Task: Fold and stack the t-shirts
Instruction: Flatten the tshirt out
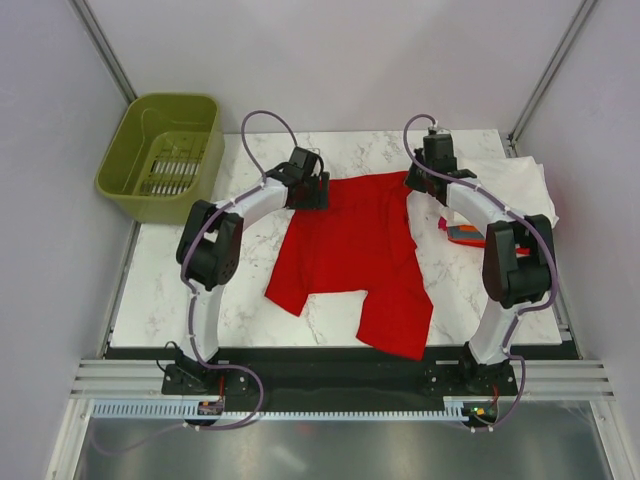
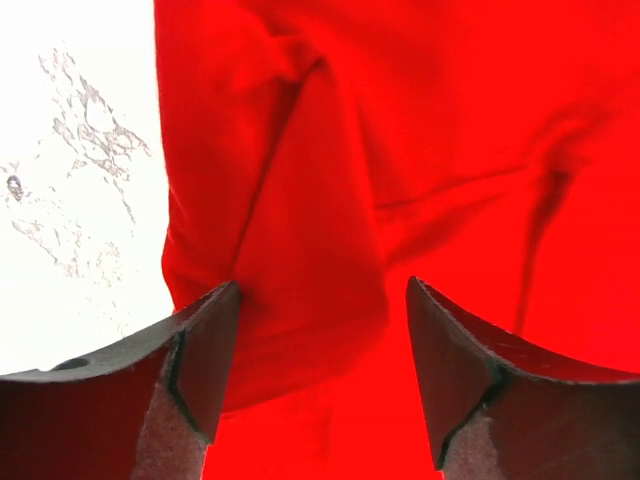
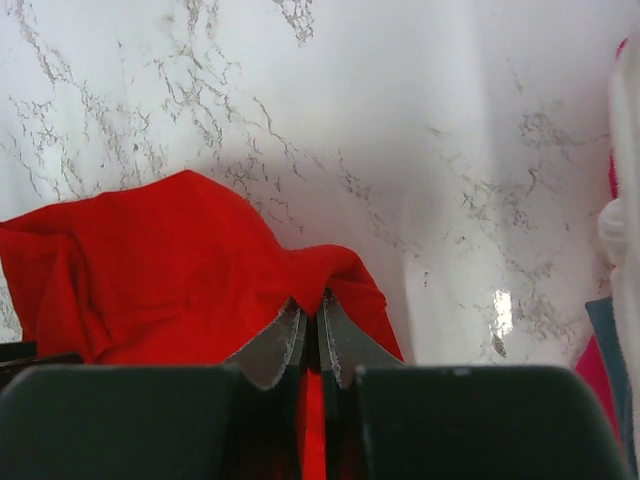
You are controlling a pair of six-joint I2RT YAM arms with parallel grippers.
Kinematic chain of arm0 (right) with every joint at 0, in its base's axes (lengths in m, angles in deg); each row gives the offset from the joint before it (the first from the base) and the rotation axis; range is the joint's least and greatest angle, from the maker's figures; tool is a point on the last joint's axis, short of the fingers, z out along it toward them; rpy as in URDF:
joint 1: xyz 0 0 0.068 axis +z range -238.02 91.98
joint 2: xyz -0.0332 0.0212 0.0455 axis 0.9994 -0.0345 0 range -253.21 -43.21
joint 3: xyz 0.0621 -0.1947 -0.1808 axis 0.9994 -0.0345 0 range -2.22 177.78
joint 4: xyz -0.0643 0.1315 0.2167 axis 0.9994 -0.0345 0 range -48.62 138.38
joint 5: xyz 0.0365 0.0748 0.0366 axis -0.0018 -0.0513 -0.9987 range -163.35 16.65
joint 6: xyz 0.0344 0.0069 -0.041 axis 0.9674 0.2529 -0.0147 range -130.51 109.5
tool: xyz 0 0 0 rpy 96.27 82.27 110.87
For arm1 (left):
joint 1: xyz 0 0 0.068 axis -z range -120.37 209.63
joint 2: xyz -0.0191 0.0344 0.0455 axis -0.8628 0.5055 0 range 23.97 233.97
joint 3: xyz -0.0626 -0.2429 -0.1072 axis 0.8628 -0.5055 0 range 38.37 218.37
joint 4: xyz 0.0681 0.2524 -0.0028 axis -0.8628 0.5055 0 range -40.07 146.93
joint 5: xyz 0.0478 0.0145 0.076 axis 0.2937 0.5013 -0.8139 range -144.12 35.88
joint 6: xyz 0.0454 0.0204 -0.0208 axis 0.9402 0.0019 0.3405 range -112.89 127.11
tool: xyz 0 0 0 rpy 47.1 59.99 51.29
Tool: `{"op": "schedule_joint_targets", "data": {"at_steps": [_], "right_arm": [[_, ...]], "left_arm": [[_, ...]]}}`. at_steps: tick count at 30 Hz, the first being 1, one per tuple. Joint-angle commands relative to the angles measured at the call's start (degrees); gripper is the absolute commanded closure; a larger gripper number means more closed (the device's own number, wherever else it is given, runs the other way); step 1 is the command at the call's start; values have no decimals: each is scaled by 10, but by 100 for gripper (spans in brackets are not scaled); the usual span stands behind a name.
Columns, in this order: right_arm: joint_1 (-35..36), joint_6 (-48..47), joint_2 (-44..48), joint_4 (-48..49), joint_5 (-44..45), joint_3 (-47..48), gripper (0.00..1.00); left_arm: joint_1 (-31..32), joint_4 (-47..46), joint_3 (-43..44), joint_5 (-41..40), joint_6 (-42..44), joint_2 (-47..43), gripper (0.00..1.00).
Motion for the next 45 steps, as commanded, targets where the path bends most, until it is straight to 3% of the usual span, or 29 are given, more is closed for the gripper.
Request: {"op": "schedule_joint_targets", "data": {"at_steps": [1, 5, 6, 8, 12, 16, 20, 26, 31, 34, 38, 44, 45], "right_arm": [[-9, 12, 13, 34, -19, -10, 89], [-20, 19, 9, 34, -17, -8, 90], [-22, 21, 5, 33, -17, -8, 90], [-26, 24, 0, 32, -17, -1, 91], [-29, 27, -17, 28, -16, 24, 95], [-31, 27, -30, 15, -2, 61, 99], [-37, 37, -2, 19, 15, 55, 100], [-38, 51, 108, 93, -41, -67, 100], [-35, 87, 189, 176, -60, -221, 100], [-35, 79, 200, 173, -26, -223, 100], [-38, 70, 187, 149, 10, -156, 100], [-29, 69, 206, 206, -88, -139, 100], [-25, 69, 205, 199, -82, -146, 98]], "left_arm": [[12, 21, 38, -46, 30, 18, 44], [9, 27, 33, -55, 19, 7, 91], [8, 29, 31, -52, 18, 1, 98], [-9, 34, 23, -27, 9, -26, 98], [-66, 35, -1, 97, -12, -89, 98], [-156, 46, -3, 112, -28, -128, 98], [-204, 63, 16, 104, -33, -135, 98], [-210, 61, 12, 86, -25, -142, 98], [-210, 37, 1, 81, -35, -121, 98], [-210, 26, 25, 74, -46, -87, 98], [-210, 3, 60, 71, -59, -57, 98], [-210, -20, 105, 94, -74, -35, 98], [-210, -20, 122, 99, -74, -24, 92]]}}
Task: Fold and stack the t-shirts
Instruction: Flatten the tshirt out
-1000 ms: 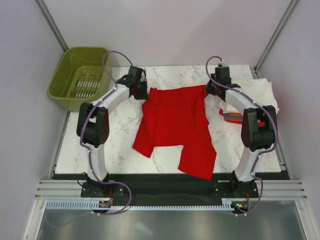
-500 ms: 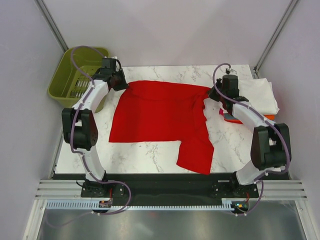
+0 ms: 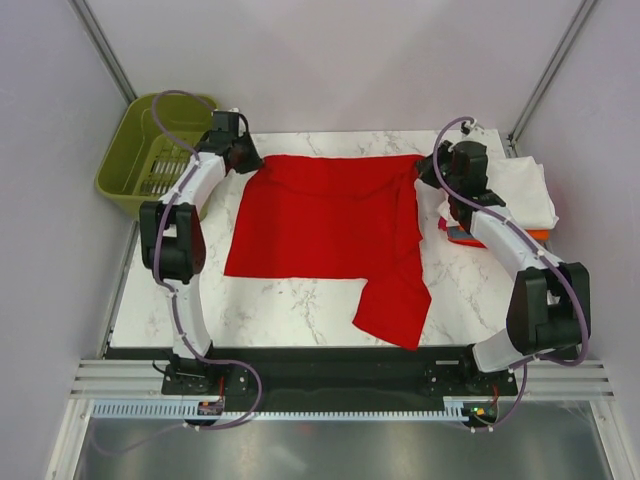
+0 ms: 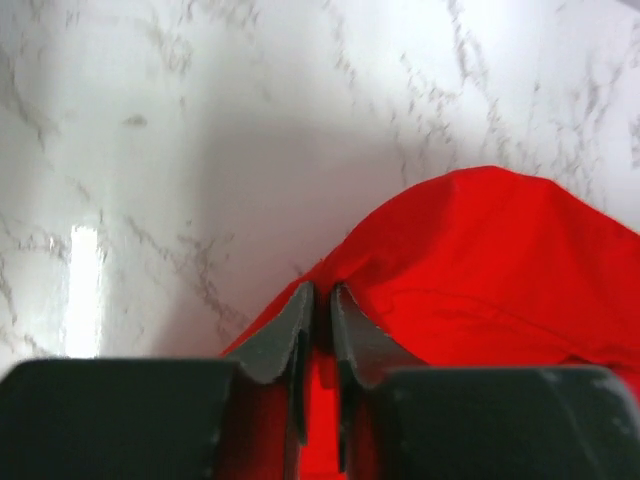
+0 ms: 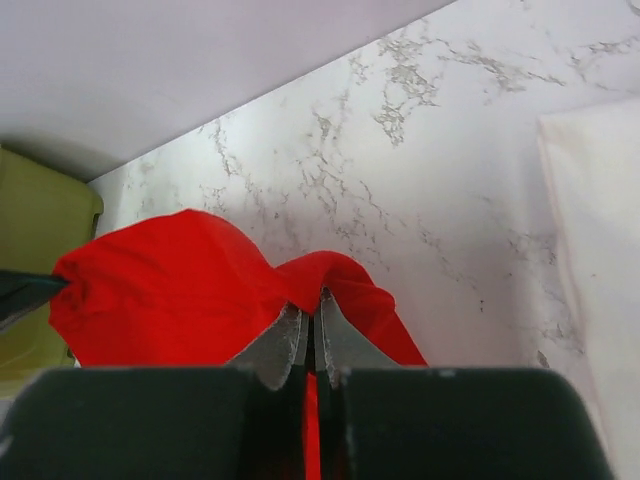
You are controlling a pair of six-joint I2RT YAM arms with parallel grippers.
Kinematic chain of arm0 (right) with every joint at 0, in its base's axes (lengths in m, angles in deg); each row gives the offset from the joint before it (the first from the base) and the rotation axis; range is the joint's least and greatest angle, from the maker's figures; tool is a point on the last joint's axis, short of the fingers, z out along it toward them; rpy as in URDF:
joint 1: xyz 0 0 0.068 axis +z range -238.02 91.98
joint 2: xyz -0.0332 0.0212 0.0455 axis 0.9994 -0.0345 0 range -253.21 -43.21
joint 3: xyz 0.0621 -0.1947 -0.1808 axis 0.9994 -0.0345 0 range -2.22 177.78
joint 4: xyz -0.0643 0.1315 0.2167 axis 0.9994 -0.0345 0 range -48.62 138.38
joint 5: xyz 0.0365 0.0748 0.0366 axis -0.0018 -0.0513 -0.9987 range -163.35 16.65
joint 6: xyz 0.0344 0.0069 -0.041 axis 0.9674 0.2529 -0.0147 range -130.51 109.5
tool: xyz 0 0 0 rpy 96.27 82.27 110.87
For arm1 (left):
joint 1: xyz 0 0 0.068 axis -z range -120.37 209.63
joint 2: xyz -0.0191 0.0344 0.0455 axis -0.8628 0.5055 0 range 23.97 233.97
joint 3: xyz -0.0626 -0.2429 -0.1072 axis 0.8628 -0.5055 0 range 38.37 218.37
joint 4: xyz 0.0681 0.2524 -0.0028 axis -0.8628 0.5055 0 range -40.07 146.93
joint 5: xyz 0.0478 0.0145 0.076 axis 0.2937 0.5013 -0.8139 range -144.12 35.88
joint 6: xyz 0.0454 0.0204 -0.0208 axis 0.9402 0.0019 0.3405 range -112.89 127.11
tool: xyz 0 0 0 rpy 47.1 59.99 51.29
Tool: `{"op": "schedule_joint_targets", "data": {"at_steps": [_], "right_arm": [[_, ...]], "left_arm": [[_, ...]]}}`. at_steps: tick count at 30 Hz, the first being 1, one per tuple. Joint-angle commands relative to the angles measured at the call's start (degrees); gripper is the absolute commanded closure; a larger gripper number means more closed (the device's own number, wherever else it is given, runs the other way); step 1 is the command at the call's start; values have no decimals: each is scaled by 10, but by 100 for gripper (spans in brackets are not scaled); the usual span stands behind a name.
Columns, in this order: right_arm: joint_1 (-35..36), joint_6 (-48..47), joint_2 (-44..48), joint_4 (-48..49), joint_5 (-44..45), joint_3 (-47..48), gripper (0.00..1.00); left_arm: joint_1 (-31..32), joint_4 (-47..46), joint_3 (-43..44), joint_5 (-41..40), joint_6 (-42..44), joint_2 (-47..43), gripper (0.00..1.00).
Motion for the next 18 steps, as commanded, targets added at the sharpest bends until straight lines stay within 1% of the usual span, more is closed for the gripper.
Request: {"op": "schedule_joint_targets", "data": {"at_steps": [1, 2, 3, 4, 5, 6, 7, 8, 9, 10, 11, 12, 13, 14, 15, 16, 17, 18], "right_arm": [[10, 3, 5, 32, -25, 9, 94], [9, 10, -9, 19, -4, 15, 67], [8, 9, -31, -44, 3, 58, 42], [6, -1, -55, -97, 0, 96, 24], [6, -33, -100, -182, -17, 161, 18], [8, -38, -109, -199, -16, 168, 19], [10, -35, -95, -197, -11, 159, 20], [14, -35, -77, -168, 2, 112, 27], [18, -34, -55, -152, 9, 84, 29], [30, -35, -18, -141, 16, 59, 32], [38, -35, -1, -135, 18, 17, 33], [48, -39, 15, -136, 37, -1, 33], [69, -42, 42, -139, 44, -19, 33], [79, -44, 56, -153, 57, -50, 33], [98, -46, 88, -159, 79, -69, 33], [109, -49, 103, -168, 91, -104, 34], [117, -49, 120, -177, 102, -120, 34], [132, -45, 154, -187, 122, -134, 34]], "left_arm": [[-2, -42, 65, 19, -23, 12, 80], [-3, -27, 77, 28, -23, 21, 53], [-3, -11, 102, 28, -28, 31, 40], [-2, 0, 107, 31, -29, 31, 29], [-1, 7, 102, 34, -26, 24, 19], [4, 6, 72, 32, -22, 13, 11], [8, 5, 54, 23, -16, -17, 10], [15, 5, 11, 6, -5, -33, 10], [18, 3, -15, -1, -1, -55, 10], [23, 0, -42, -7, 3, -96, 11], [26, -6, -72, -19, 4, -121, 11], [32, -23, -138, -23, 3, -145, 11], [33, -33, -173, -29, -1, -195, 12], [36, -46, -246, -30, -11, -220, 12], [38, -72, -283, -31, -18, -243, 12], [40, -85, -319, -37, -23, -294, 12], [40, -93, -382, -47, -35, -319, 12], [40, -94, -411, -59, -42, -345, 12]]}}
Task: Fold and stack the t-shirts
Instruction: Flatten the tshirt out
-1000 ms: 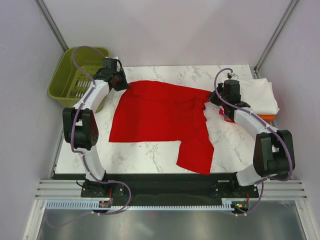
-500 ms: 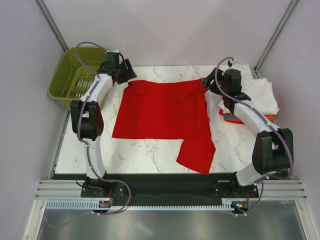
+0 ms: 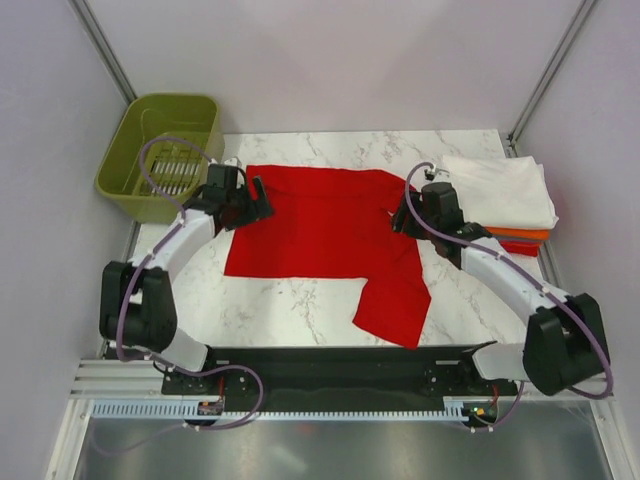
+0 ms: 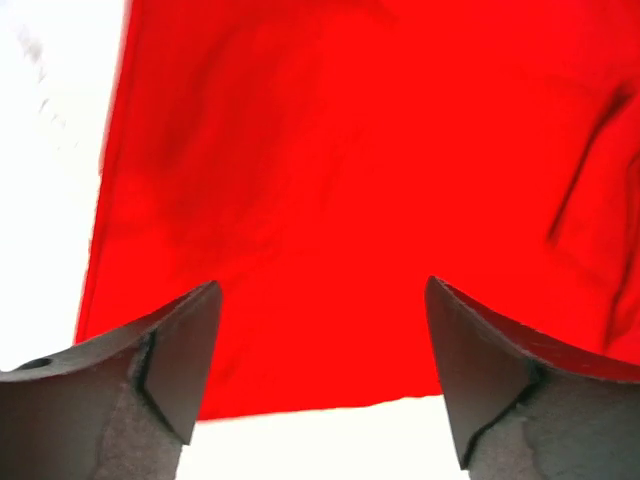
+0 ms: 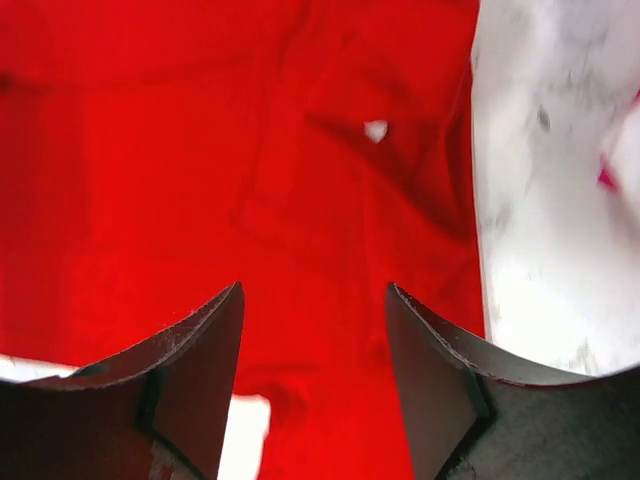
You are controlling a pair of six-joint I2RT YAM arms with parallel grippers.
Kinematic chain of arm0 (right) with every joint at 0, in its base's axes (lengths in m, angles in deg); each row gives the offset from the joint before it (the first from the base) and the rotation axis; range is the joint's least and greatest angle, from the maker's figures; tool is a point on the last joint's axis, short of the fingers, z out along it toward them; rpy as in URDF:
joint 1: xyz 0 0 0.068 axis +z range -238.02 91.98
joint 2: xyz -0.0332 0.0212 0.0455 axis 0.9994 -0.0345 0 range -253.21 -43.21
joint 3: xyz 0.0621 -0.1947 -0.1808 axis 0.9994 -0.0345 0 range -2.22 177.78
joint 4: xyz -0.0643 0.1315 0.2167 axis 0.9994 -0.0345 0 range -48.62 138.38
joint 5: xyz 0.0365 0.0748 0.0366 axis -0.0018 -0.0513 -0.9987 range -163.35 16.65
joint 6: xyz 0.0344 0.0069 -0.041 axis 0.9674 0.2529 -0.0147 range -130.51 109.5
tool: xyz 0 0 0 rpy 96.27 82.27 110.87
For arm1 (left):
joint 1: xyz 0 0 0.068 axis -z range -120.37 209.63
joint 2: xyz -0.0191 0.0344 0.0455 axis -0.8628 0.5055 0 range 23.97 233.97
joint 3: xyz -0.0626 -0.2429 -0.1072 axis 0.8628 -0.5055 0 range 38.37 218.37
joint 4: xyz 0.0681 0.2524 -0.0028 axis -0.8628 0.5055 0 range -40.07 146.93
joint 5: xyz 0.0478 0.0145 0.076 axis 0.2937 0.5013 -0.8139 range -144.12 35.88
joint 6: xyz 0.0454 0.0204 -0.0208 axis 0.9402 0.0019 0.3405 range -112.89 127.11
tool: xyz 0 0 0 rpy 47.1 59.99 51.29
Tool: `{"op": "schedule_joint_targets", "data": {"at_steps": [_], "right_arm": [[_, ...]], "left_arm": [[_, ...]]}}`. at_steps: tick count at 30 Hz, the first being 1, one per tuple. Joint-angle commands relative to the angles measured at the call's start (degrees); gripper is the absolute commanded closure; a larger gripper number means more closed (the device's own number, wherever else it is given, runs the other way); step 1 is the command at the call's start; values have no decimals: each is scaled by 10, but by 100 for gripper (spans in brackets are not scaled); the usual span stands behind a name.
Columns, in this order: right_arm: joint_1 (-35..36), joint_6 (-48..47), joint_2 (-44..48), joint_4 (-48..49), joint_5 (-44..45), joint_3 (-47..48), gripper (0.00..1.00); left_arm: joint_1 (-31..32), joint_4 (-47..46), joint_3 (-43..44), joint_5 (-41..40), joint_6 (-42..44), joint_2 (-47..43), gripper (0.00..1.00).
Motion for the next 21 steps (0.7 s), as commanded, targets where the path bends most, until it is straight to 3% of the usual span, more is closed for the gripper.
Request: {"op": "schedule_joint_targets", "data": {"at_steps": [1, 3, 7, 11, 15, 21], "right_arm": [[29, -7, 84, -42, 69, -64, 36], [41, 1, 117, -64, 72, -92, 46], [73, 40, 189, -135, 77, -151, 47], [101, 71, 235, -173, 66, -179, 47], [144, 119, 262, -232, 92, -190, 50], [175, 150, 269, -266, 90, -197, 51]], "left_arm": [[-3, -46, -131, -61, -29, -132, 8], [-3, -44, -180, -91, -47, -185, 0], [-4, -45, -277, -158, -123, -303, 0], [-5, -79, -352, -167, -153, -370, 9], [-17, -49, -349, -195, -191, -326, 20], [-69, -49, -350, -160, -230, -247, 24]]}}
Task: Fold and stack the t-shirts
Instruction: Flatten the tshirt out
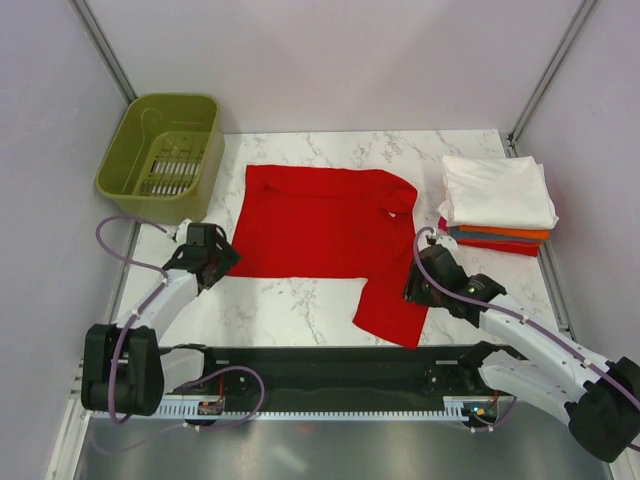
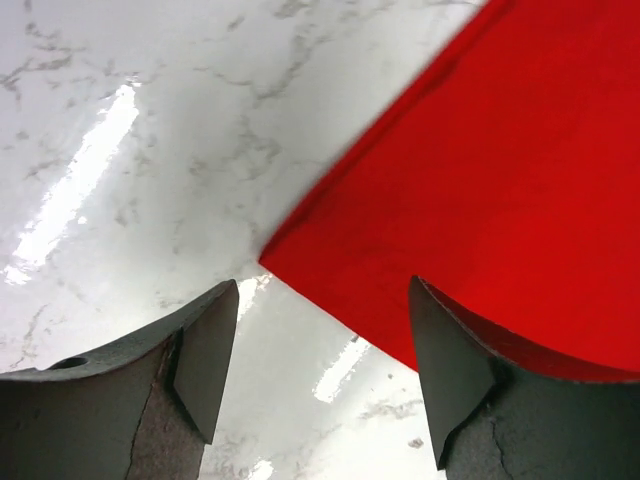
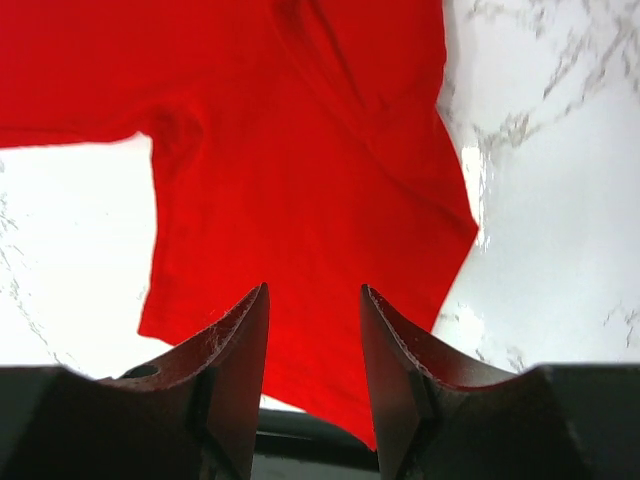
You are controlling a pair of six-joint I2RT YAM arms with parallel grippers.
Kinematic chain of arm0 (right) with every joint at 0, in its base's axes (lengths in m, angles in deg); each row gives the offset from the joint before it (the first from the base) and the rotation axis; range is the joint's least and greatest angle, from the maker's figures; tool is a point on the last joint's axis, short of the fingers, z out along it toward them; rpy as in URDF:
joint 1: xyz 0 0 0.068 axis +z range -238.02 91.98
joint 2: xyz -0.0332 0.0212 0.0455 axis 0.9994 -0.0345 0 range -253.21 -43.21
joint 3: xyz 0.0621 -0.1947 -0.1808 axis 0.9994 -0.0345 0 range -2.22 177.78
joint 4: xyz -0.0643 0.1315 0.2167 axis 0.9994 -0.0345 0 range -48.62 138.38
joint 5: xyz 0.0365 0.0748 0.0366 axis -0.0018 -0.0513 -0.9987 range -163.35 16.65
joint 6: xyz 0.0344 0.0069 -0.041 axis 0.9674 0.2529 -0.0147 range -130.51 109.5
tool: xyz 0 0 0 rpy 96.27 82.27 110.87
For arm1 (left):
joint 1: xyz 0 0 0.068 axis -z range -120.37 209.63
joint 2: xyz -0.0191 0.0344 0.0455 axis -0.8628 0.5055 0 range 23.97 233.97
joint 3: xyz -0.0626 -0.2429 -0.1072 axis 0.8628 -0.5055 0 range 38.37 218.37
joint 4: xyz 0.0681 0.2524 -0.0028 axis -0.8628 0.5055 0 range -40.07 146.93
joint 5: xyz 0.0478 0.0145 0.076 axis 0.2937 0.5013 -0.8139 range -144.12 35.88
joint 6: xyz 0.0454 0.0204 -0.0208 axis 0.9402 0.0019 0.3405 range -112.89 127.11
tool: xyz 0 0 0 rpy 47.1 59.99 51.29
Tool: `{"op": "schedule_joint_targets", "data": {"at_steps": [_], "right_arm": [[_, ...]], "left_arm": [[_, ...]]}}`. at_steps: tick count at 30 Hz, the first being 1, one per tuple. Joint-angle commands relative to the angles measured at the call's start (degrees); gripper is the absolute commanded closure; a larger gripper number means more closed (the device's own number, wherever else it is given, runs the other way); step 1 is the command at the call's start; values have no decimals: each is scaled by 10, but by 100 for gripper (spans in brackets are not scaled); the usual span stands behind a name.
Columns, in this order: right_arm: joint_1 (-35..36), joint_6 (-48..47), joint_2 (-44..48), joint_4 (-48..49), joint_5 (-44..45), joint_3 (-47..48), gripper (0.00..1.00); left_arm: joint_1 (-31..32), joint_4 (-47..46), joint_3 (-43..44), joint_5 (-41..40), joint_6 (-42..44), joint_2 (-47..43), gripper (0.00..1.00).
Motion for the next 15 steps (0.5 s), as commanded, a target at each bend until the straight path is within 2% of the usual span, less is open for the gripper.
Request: {"op": "schedule_joint_targets", "data": {"at_steps": [1, 13, 14, 15], "right_arm": [[19, 42, 23, -34, 17, -12, 51], [41, 71, 47, -73, 11, -19, 50], [41, 80, 51, -80, 16, -18, 49], [42, 86, 55, -87, 20, -16, 43]], "left_arm": [[-23, -17, 3, -15, -60, 28, 25], [-33, -24, 57, -6, -89, 128, 32], [-33, -24, 57, -4, -92, 134, 33], [-33, -24, 57, -2, -95, 139, 36]]}}
